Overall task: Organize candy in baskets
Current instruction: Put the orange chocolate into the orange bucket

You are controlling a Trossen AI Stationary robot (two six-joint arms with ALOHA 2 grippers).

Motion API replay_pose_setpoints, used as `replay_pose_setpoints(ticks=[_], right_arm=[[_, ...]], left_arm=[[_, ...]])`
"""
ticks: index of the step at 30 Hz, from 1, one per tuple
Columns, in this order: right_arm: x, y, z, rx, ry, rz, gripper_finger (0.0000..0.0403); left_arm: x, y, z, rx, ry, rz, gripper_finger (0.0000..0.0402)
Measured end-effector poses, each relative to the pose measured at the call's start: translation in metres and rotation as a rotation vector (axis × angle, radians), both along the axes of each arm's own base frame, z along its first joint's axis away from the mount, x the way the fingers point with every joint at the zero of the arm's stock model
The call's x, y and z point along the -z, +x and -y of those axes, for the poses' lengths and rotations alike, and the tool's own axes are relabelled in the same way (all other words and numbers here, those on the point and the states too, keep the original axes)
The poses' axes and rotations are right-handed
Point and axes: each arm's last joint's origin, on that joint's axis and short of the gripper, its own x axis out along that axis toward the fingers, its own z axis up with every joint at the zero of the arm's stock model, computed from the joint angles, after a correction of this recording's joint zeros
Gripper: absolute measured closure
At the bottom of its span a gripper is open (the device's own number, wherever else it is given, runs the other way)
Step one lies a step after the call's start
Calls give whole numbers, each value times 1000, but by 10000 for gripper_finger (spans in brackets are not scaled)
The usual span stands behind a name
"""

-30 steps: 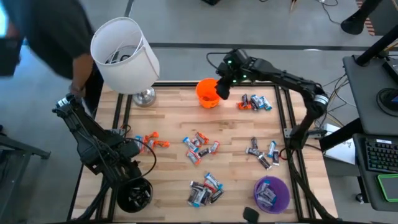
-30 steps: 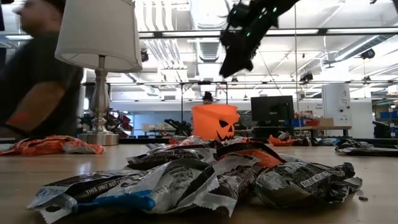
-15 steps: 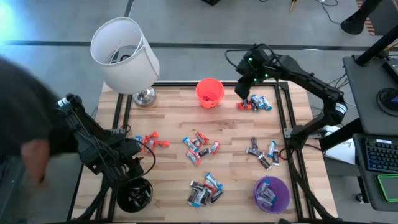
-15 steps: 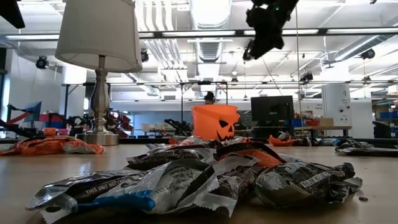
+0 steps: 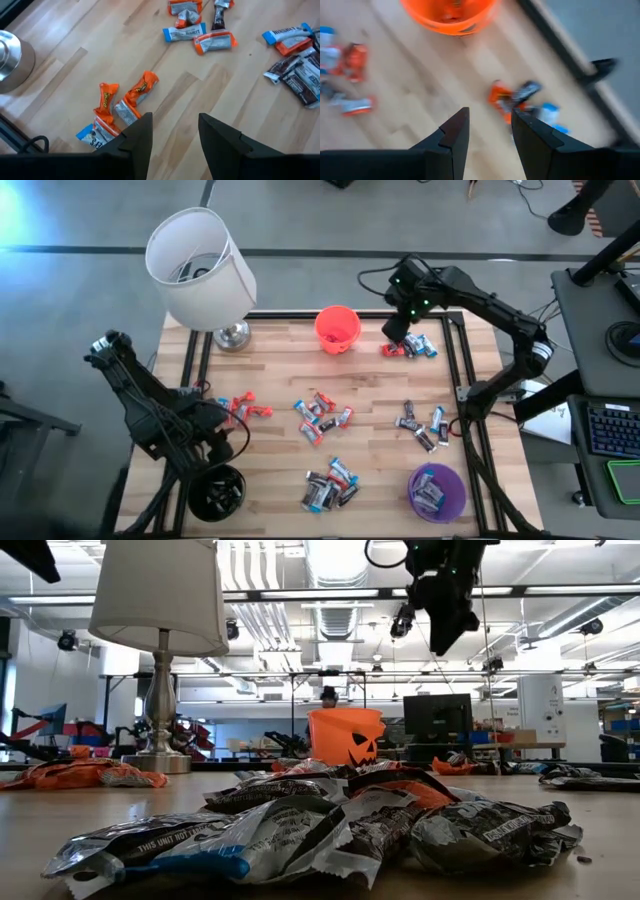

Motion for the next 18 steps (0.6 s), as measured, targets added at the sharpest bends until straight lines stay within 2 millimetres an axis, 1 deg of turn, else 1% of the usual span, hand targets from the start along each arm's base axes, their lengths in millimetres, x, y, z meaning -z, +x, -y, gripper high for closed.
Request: replay_pose_setpoints(ticks=[2, 4, 6, 12, 15, 18], right_arm=[[3, 6, -4, -27, 78, 42, 266], [5, 15, -12, -80, 137, 68, 266], [9, 25, -23, -146, 156, 62, 266], [21, 56, -62, -367, 155, 22, 266], [26, 68, -81, -479, 100, -17, 266], [31, 77, -95, -534, 79, -33, 266]], left_arm=[[0, 1, 0, -6, -2, 2, 261], [0, 1, 0, -7, -2, 2, 261], [0, 1, 0, -7, -2, 2, 261], [0, 1, 0, -1, 1, 0, 261], [0, 1, 0, 20, 13, -8, 261], [0, 1, 0, 29, 18, -11, 261]])
